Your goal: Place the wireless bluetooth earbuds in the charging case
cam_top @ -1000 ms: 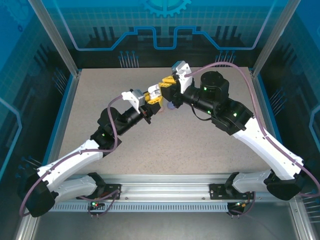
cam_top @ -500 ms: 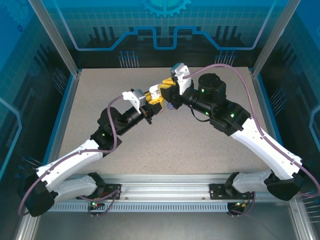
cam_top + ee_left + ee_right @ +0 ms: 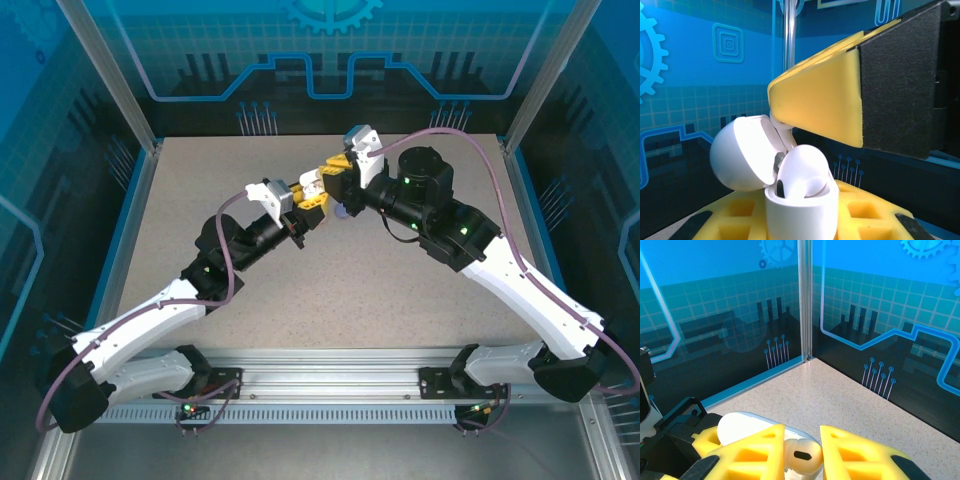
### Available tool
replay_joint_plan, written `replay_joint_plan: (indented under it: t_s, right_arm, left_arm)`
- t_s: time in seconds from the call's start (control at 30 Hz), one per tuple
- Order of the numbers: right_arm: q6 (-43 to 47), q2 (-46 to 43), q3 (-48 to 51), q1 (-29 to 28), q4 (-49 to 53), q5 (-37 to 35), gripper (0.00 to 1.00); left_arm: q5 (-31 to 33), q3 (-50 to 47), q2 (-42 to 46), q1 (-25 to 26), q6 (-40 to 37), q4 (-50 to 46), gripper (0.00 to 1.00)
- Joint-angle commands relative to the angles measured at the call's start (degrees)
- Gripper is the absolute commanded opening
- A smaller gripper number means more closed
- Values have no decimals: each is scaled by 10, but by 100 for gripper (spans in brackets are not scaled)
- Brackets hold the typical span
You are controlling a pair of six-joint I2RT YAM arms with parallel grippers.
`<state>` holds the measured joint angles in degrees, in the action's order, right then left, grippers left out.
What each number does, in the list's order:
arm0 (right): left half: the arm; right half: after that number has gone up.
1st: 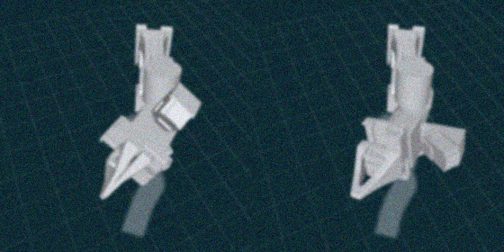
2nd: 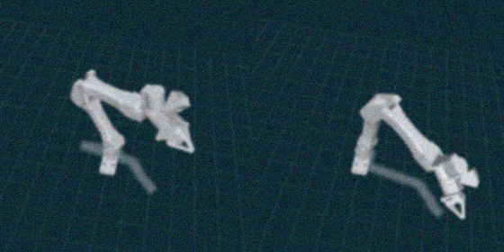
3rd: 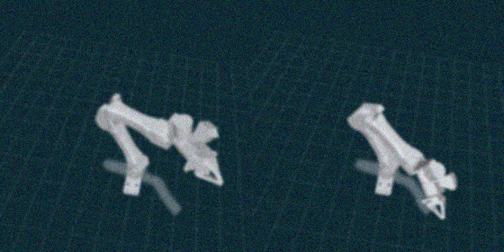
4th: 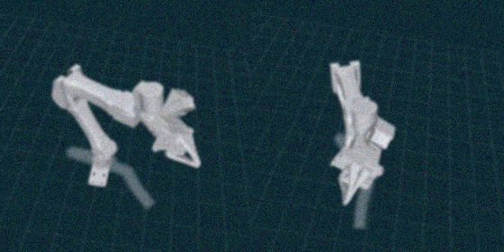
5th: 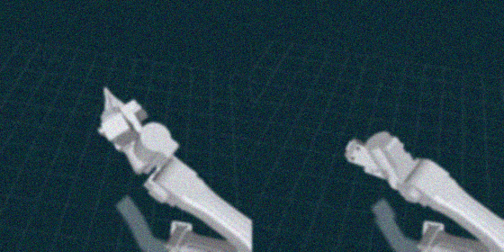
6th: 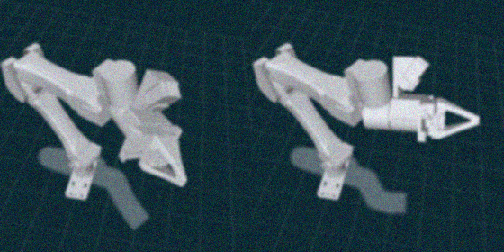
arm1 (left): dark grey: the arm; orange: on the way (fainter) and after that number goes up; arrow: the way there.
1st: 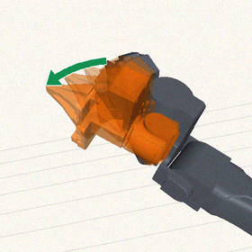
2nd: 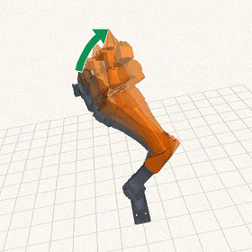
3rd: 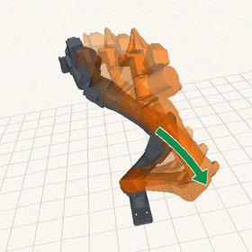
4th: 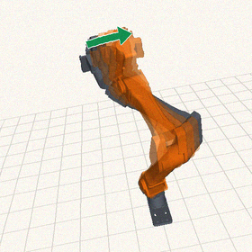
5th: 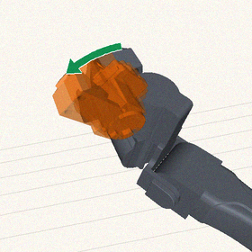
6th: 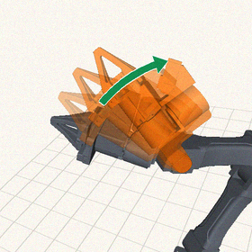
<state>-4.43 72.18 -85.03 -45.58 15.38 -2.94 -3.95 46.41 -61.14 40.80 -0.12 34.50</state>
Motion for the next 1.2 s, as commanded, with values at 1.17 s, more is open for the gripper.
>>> replay_joint_plan:
  t_s: [1.17]
  right_arm:
    - [13, -20, 39, -17, -34, -23, 32]
  left_arm:
    - [21, 21, -6, 7, -5, 55, 0]
